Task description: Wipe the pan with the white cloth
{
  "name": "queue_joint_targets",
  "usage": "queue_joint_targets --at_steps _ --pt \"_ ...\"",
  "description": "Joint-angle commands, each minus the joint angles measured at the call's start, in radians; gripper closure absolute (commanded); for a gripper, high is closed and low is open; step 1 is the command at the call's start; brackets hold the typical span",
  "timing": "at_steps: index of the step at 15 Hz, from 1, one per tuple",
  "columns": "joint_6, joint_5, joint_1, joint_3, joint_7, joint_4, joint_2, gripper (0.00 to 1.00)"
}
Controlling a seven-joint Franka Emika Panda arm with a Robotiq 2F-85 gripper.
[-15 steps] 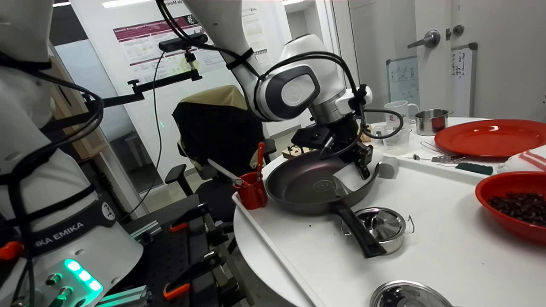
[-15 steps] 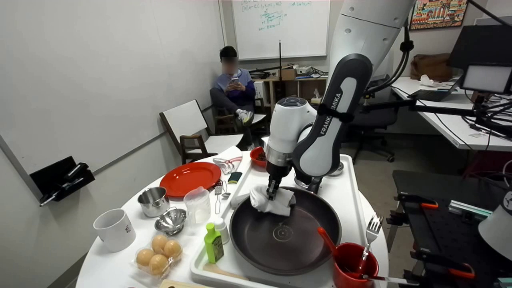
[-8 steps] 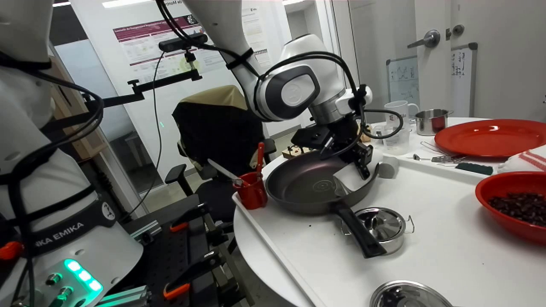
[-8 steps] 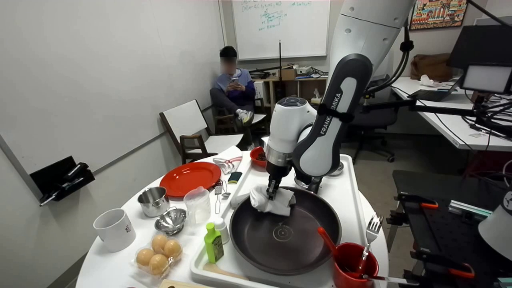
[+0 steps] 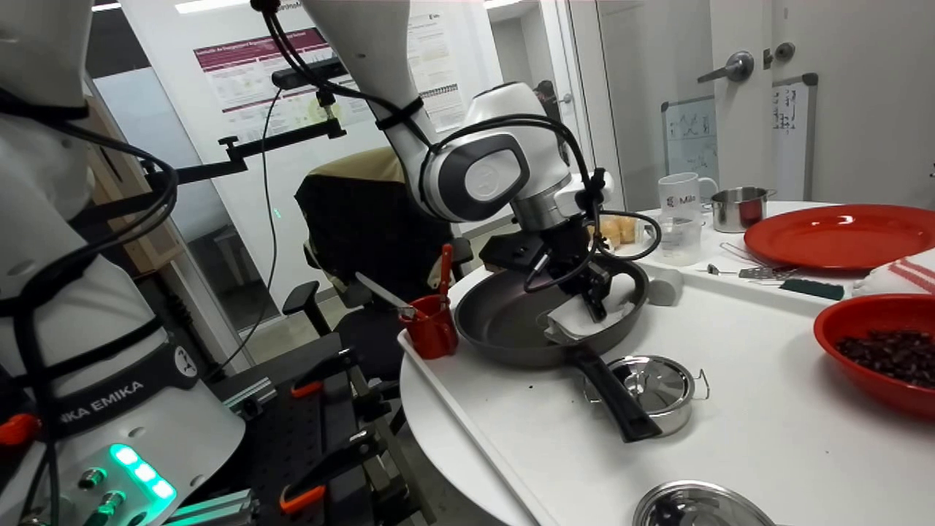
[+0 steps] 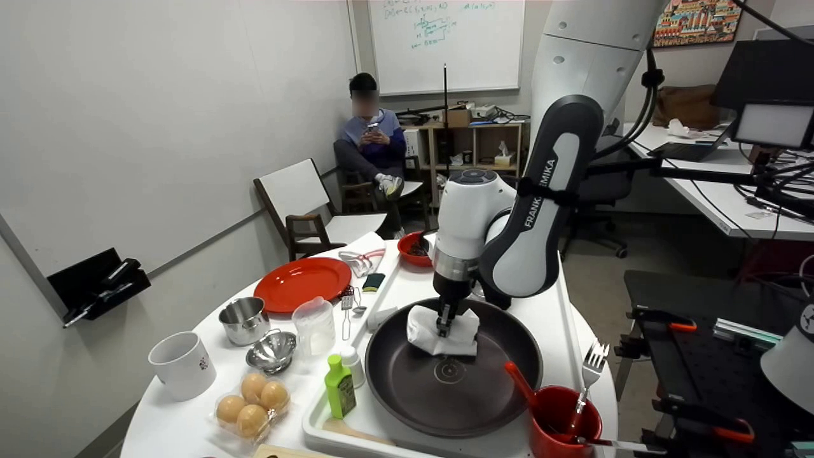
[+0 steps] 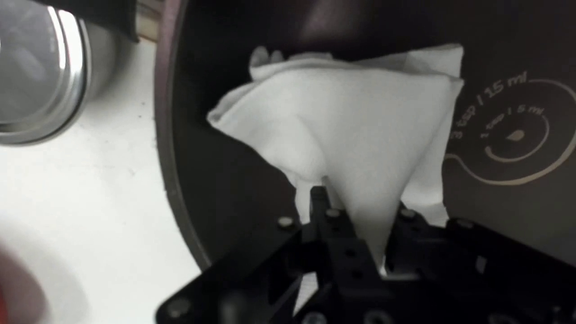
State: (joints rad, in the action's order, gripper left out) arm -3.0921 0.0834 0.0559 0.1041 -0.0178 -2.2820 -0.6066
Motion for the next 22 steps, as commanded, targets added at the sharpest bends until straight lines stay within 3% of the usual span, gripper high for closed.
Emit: queue_joint_targets --at_steps 1,13,17,22 --pt "-0.025 0.011 -0.003 -0.038 -0.030 -0.076 0.014 0.91" --pt "-0.077 0.054 0.099 -0.088 -0.077 -0.190 0.048 0.91" --pt "-0.112 0.064 0.169 -0.067 -0.085 -0.226 0.048 0.91" --pt "-0.126 0.055 0.198 -0.001 -0.092 -0.233 0.051 0.91"
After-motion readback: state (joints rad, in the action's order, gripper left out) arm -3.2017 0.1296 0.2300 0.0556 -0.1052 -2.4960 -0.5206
